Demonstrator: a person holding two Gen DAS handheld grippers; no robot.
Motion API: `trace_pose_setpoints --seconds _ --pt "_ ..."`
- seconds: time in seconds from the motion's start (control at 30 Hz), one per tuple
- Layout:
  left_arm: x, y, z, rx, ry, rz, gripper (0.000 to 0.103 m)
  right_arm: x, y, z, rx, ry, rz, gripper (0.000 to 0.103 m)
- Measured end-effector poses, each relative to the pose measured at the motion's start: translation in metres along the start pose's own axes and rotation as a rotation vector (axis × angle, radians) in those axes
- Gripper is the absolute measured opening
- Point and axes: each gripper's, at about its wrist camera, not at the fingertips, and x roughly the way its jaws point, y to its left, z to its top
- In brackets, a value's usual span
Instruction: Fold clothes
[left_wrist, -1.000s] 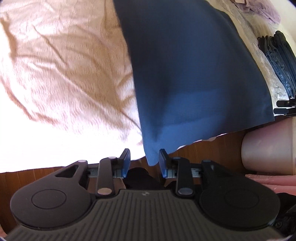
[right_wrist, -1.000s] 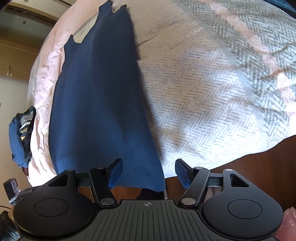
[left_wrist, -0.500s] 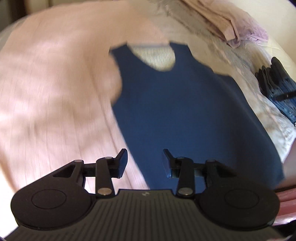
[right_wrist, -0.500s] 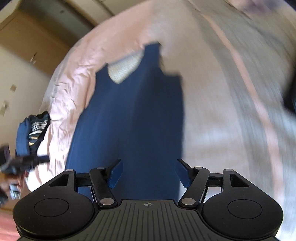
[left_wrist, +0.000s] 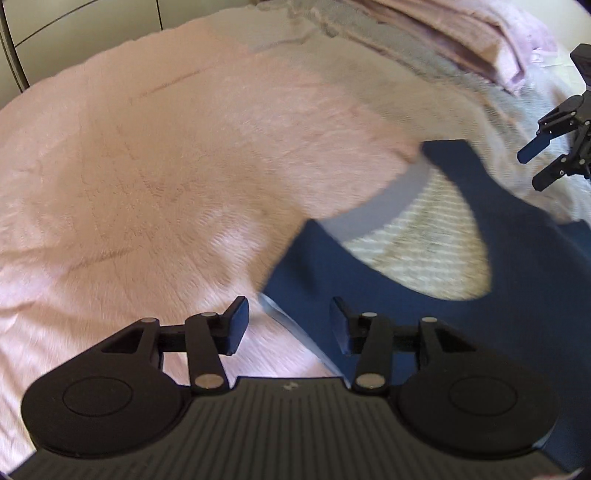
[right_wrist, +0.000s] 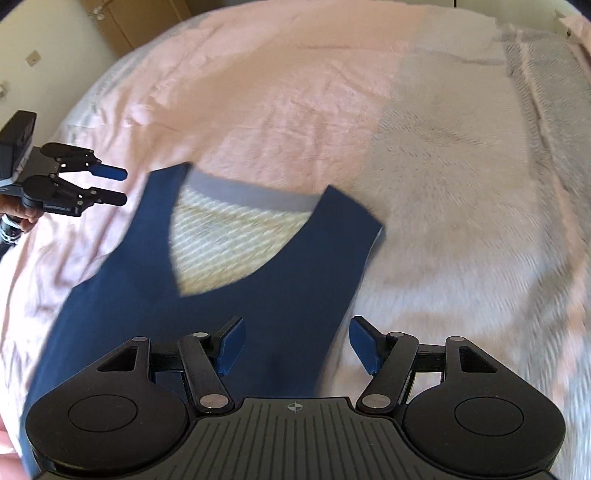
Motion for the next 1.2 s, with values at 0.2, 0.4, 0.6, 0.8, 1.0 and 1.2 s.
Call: trace_pose_setpoints --seconds 0.2,0.4,0.6,0.8,1.0,1.2 --pt "0.034 0.018 0.004 -0.015 0.012 -0.052 0.043 0.037 -0.04 0.035 0.018 -0.016 -0.007 0.066" --pt "0.043 0.018 0.009 0.005 0.038 -0.097 0.027 0.052 -0.059 0.063 -0.05 -0.059 0.037 0.066" --pt "0.043 0.006 0.016 0.053 0.068 -0.077 0.003 0.081 -0.067 0.084 -0.116 0.028 0.087 0.054" --pt "0.017 -0.003 0.02 0.084 0.028 -0.05 0.0 0.066 -0.069 0.082 -0.085 0.008 0.112 0.001" --pt "-0.06 -0.023 0.015 0.117 -0.053 -0.068 0.0 -0.001 -0.04 0.072 -0.15 -0.101 0.13 0.001" --pt "-0.157 -0.074 -0.02 0.147 -0.101 -0.083 0.0 -0.087 0.017 0.025 -0.243 -0.18 0.166 0.001"
